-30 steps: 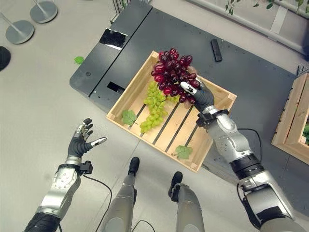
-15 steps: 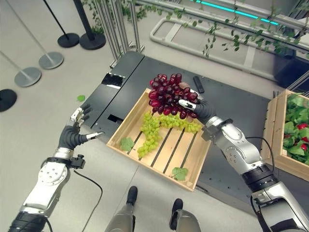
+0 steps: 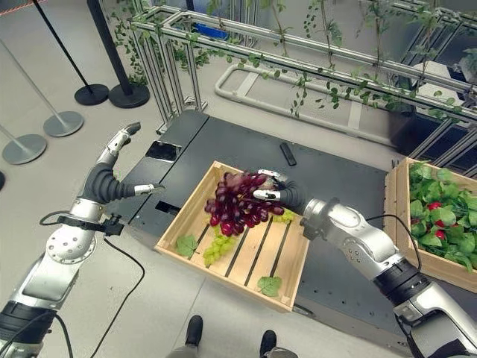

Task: Pick up the fruits from the basket on one side to the basket on the other side

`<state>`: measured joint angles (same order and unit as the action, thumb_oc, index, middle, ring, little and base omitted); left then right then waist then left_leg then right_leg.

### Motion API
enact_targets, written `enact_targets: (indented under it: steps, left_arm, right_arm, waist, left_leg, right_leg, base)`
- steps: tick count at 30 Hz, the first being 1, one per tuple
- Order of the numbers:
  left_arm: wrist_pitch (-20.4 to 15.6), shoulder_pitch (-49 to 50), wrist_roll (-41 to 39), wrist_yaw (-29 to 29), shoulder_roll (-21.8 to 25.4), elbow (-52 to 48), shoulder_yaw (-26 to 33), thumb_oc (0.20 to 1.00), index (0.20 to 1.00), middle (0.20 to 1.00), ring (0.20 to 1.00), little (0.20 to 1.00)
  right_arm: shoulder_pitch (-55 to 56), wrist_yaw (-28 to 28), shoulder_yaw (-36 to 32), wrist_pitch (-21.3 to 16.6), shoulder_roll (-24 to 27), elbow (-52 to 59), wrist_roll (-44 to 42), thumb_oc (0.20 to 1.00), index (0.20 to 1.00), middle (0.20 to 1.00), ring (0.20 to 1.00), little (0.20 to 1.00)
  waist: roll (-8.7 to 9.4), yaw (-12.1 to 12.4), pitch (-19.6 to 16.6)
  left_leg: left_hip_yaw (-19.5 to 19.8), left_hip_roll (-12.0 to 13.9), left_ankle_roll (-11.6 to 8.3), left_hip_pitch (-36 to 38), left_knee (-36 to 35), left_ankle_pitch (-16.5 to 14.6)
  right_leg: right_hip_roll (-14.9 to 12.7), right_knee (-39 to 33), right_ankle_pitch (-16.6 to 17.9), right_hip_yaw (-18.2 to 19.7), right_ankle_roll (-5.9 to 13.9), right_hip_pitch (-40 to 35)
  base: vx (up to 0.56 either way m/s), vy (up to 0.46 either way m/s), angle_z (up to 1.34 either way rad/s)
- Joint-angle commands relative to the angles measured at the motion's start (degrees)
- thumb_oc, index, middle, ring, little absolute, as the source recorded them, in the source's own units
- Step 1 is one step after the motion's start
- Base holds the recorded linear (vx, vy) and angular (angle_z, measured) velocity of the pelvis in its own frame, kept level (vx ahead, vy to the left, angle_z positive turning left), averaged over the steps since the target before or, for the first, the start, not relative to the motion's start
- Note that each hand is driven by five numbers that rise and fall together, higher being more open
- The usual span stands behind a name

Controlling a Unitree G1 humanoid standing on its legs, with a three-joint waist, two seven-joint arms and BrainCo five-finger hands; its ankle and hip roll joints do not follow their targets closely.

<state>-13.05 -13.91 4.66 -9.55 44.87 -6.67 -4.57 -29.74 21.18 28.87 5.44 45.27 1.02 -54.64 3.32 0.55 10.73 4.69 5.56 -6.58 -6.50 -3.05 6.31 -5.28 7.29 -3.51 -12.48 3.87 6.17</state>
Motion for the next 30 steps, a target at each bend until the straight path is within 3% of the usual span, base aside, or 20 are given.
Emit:
enact_targets:
  steps: [1,13,22,23,24,25,28,29,30]
  left_arm:
    - [-2.7,-5.3,4.4,0.0,3.6,0.3,-3.8,1.0,1.0,1.0,1.0,1.0]
    - [-3.2,-8.1,1.7,5.7,7.0,-0.8,-10.9,1.0,1.0,1.0,1.0,1.0]
    - [-3.2,-4.4,-0.7,7.6,8.0,-1.5,-10.5,1.0,1.0,1.0,1.0,1.0]
    - [-3.2,-3.8,-0.7,7.7,8.2,-1.7,-10.3,1.0,1.0,1.0,1.0,1.0]
    - [-3.2,-3.4,-0.9,7.7,8.2,-1.7,-10.1,1.0,1.0,1.0,1.0,1.0]
    - [-3.2,-2.6,-1.4,7.6,8.2,-1.7,-9.7,1.0,1.0,1.0,1.0,1.0]
    - [-3.5,3.8,-7.6,8.1,6.0,-1.5,-5.6,1.0,1.0,1.0,1.0,1.0]
    - [-3.5,4.0,-7.7,8.2,6.0,-1.6,-5.4,1.0,1.0,1.0,1.0,1.0]
    - [-3.7,6.2,-10.2,8.3,4.8,-1.9,-3.5,1.0,1.0,1.0,1.0,1.0]
  right_arm:
    - [-4.7,1.6,3.5,-2.1,-3.3,5.2,-1.4,0.2,0.2,0.2,0.2,0.2]
    - [-7.1,1.7,6.6,-2.3,-5.0,6.7,-2.9,0.2,0.2,0.2,0.2,0.2]
    - [-6.9,1.8,6.3,-3.1,-4.0,7.2,-2.8,0.2,0.2,0.2,0.2,0.2]
    - [-6.8,1.7,6.0,-3.4,-3.5,7.2,-2.2,0.871,0.871,0.871,0.871,0.871]
    - [-6.8,1.5,5.6,-3.9,-2.7,7.0,-1.3,0.871,0.871,0.871,0.871,0.871]
    - [-6.9,1.2,5.0,-4.6,-1.7,6.9,0.0,1.0,1.0,1.0,1.0,1.0]
    - [-7.3,-1.6,0.5,-9.4,4.5,6.5,12.5,1.0,1.0,1.0,1.0,1.0]
    - [-7.3,-1.6,0.6,-9.4,4.6,6.6,12.6,1.0,1.0,1.0,1.0,1.0]
    - [-7.7,-4.1,-1.1,-11.2,6.9,6.7,19.3,1.0,1.0,1.0,1.0,1.0]
  waist:
    - [3.24,-1.2,-3.3]
    - [4.26,-1.6,-4.2]
    - [4.46,-1.8,-4.5]
    - [4.47,-1.8,-4.5]
    - [4.5,-1.8,-4.5]
    - [4.49,-1.9,-4.5]
    - [4.58,-1.9,-4.3]
    - [4.51,-1.9,-4.3]
    - [4.44,-1.8,-4.0]
  left_leg:
    - [-1.4,-1.7,2.0,4.2,1.9,-7.0]
    - [-1.9,-1.5,2.05,5.1,1.8,-7.3]
    - [-2.4,-1.6,2.16,5.6,1.6,-7.3]
    - [-2.4,-1.6,2.18,5.7,1.5,-7.3]
    - [-2.4,-1.6,2.2,5.7,1.5,-7.3]
    - [-2.4,-1.6,2.21,5.7,1.5,-7.3]
    - [-2.6,-1.7,2.27,5.6,1.5,-7.3]
    - [-2.6,-1.7,2.26,5.6,1.5,-7.3]
    - [-2.6,-1.7,2.31,5.4,1.7,-7.3]
  right_leg:
    - [-1.5,-1.3,2.0,0.9,5.0,0.3]
    - [-1.2,-2.0,2.2,1.6,5.0,-0.6]
    - [-1.1,-2.6,2.5,2.2,4.84,-1.0]
    - [-1.1,-2.6,2.5,2.2,4.85,-1.0]
    - [-1.2,-2.6,2.6,2.3,4.88,-1.0]
    - [-1.2,-2.6,2.6,2.3,4.9,-1.0]
    - [-1.2,-2.6,2.7,2.3,5.05,-0.8]
    - [-1.2,-2.6,2.7,2.3,5.05,-0.8]
    - [-1.2,-2.5,2.7,2.3,5.14,-0.6]
  base:
    - [0.0,-0.008,-0.03]
    - [0.01,0.001,-0.04]
    - [0.0,0.001,-0.01]
    - [0.0,0.0,0.0]
    - [0.0,0.0,0.0]
    - [0.0,0.0,0.0]
    - [0.0,0.0,0.0]
    - [0.0,0.008,-0.05]
    - [-0.01,0.005,-0.06]
